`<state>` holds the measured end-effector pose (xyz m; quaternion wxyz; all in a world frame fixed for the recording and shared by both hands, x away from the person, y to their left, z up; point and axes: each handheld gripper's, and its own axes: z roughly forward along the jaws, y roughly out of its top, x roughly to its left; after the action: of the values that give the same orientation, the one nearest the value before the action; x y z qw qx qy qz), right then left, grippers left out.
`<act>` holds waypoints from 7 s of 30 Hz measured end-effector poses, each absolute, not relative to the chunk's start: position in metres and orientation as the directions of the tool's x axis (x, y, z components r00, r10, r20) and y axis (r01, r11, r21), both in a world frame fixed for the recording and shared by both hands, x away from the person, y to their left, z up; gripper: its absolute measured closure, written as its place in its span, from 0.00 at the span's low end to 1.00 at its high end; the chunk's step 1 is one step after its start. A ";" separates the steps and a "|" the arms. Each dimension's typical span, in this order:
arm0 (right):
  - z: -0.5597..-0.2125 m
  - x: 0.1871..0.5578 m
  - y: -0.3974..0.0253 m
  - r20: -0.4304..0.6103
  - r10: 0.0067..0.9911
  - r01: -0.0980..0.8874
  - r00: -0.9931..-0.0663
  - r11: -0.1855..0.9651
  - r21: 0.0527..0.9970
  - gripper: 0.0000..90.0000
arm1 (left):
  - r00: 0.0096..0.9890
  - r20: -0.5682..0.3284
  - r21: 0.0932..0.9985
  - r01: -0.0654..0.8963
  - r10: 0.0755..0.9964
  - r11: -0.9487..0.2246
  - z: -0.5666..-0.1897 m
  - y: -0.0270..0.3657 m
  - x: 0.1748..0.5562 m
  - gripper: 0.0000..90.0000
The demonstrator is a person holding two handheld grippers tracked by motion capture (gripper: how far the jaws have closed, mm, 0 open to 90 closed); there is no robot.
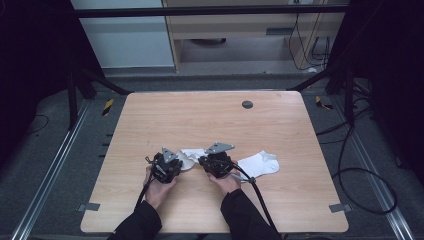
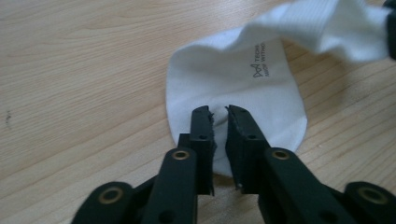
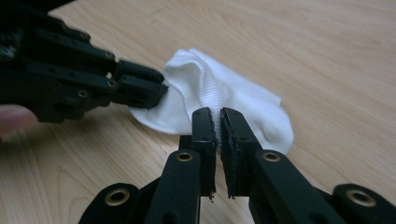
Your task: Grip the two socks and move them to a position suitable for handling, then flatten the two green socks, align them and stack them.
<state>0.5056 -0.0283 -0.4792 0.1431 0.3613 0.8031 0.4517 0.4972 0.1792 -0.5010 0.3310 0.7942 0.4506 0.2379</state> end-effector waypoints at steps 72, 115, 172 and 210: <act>-0.487 0.500 -0.092 0.127 0.807 0.554 -0.577 0.272 0.787 0.91 | 0.487 0.080 0.781 0.512 0.870 -0.358 -0.484 0.193 0.489 0.83; -0.495 0.500 -0.242 0.069 0.896 0.623 -0.439 0.248 0.742 0.98 | 0.633 -0.026 0.735 0.537 0.774 -0.415 -0.500 0.044 0.468 1.00; -0.498 0.463 -0.157 0.074 0.802 0.534 -0.593 0.323 0.781 0.92 | 0.652 -0.009 0.729 0.524 0.758 -0.441 -0.494 0.154 0.438 0.82; -0.454 0.506 -0.065 0.122 0.793 0.496 -0.597 0.246 0.833 0.64 | 0.403 -0.010 0.806 0.545 0.915 -0.231 -0.466 0.259 0.524 0.63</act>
<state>0.5058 -0.0646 -0.4543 0.1646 0.4174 0.7720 0.4502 0.5237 0.2589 -0.4660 0.3809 0.7459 0.4893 0.2433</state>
